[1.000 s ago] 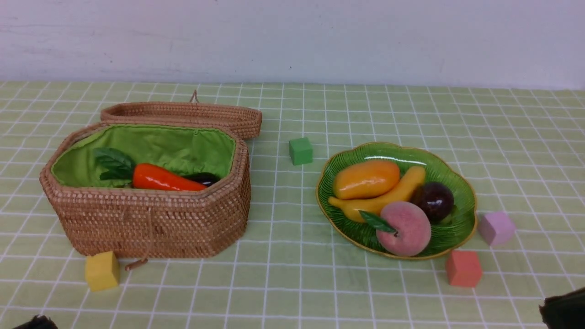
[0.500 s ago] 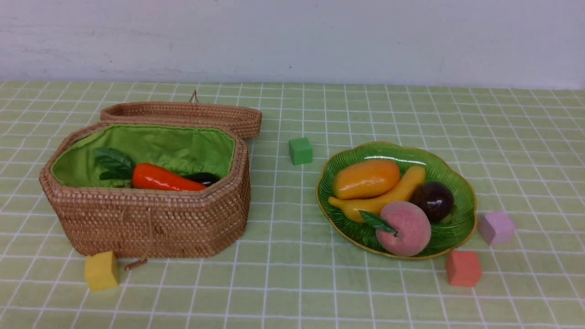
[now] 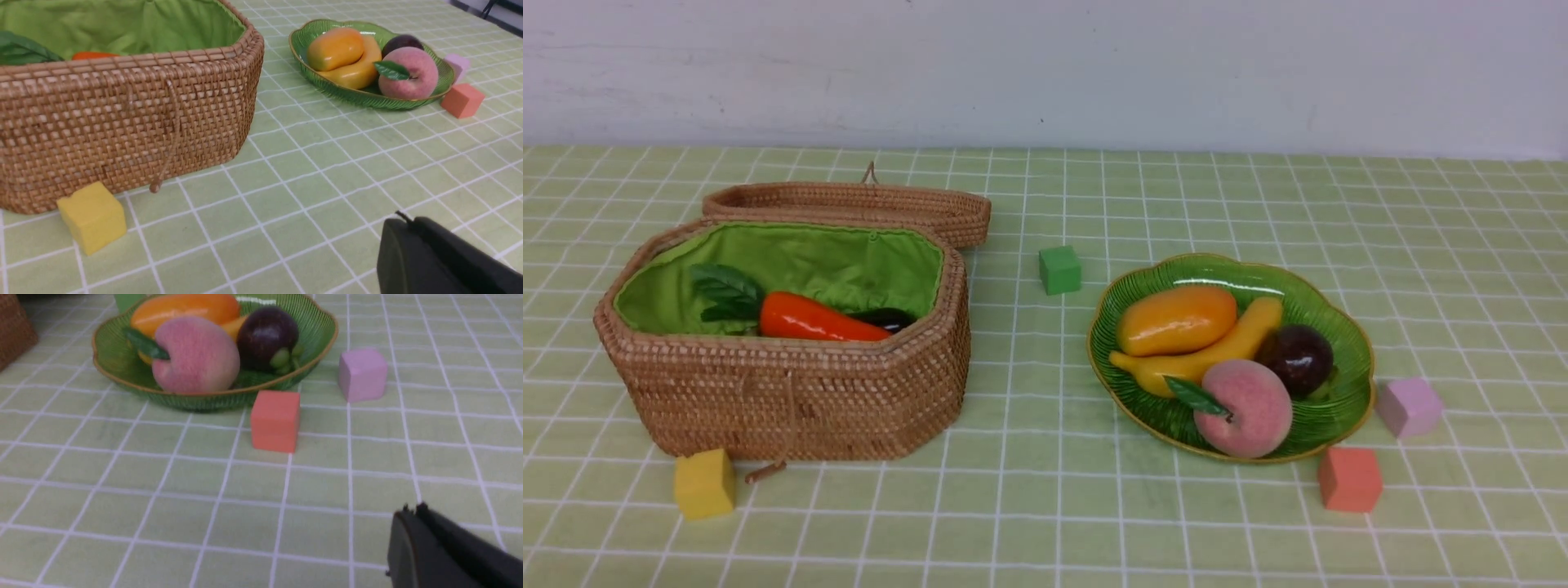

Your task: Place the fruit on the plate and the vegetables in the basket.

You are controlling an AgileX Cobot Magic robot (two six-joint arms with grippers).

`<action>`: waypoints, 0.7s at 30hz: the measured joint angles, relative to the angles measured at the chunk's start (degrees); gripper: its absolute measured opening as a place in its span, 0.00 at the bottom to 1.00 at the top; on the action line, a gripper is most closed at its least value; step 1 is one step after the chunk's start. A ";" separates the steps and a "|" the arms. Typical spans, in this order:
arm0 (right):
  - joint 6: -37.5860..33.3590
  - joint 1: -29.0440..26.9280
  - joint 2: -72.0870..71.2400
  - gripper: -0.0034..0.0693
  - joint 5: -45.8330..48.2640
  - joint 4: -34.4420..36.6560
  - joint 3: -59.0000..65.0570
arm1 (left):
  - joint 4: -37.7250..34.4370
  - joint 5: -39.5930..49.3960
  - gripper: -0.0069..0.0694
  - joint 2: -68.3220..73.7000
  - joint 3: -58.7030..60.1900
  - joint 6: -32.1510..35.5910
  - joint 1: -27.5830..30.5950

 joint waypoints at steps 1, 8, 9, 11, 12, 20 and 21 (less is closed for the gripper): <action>0.23 -0.03 -0.20 0.02 0.25 -0.06 0.00 | 0.00 0.18 0.08 0.00 0.00 0.00 0.00; 2.85 -0.36 -0.28 0.02 0.40 -0.01 0.00 | 0.00 0.99 0.09 0.00 0.00 0.00 0.00; 2.85 -0.36 -0.28 0.02 0.40 -0.01 0.00 | 0.00 0.99 0.09 0.00 0.00 0.00 0.00; 2.85 -0.36 -0.28 0.02 0.40 -0.01 0.00 | 0.00 0.99 0.09 0.00 0.00 0.00 0.00; 2.85 -0.36 -0.28 0.02 0.40 -0.01 0.00 | 0.00 0.99 0.09 0.00 0.00 0.00 0.00; 2.85 -0.36 -0.28 0.02 0.40 -0.01 0.00 | 0.00 0.99 0.10 0.00 0.00 0.00 0.00; 2.85 -0.36 -0.28 0.03 0.45 -0.01 0.00 | 0.00 0.99 0.11 0.00 0.00 0.00 0.00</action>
